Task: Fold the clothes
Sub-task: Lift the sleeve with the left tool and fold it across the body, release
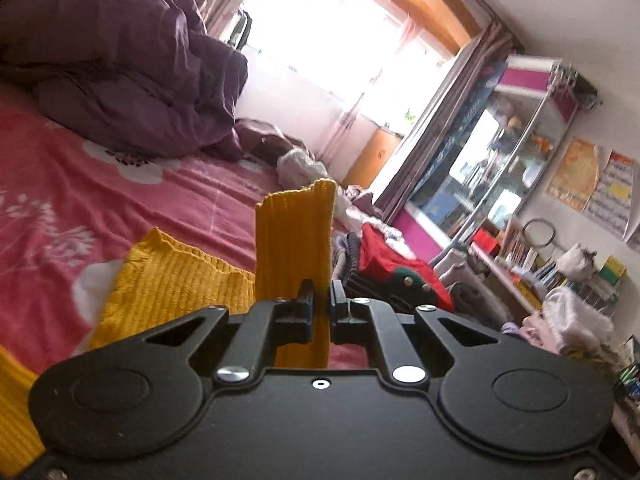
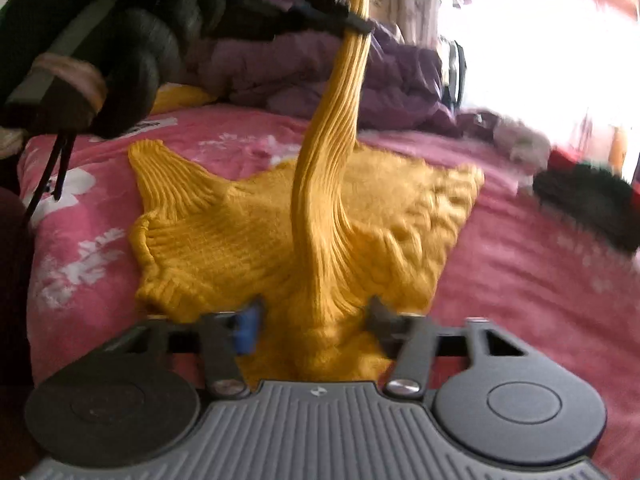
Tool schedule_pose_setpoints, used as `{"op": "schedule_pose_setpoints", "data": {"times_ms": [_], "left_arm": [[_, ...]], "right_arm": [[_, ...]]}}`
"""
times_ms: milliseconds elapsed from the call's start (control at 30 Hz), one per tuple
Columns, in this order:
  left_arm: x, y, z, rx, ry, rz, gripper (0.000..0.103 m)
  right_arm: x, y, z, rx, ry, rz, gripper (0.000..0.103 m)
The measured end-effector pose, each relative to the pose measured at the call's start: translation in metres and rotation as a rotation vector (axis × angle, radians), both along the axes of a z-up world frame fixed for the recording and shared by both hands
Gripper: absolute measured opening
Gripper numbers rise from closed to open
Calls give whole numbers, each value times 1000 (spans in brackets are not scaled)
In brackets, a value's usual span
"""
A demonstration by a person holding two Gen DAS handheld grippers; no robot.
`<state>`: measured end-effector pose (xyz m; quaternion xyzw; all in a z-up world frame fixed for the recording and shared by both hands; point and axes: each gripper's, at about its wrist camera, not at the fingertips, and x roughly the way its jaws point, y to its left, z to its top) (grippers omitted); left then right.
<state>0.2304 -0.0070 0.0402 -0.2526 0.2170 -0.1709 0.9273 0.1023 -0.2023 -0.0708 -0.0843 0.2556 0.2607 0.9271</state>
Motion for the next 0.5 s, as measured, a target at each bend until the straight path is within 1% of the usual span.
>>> {"op": "schedule_pose_setpoints", "data": {"times_ms": [167,300,433,500], "left_arm": [[27,-20,-2,29,28,-15,5],[44,-34,-10,30,54,-18,5],[60,-47,-18,51,82,-24,5],[67,-54,-24,58,102,-25,5]], "right_arm": [[6,-23,-2,207,121,-56,38],[13,-47,-11,413,239,-112,37],[20,-74,-29,652,367,-175,30],[22,-82,-36,733,411,-199,27]]}}
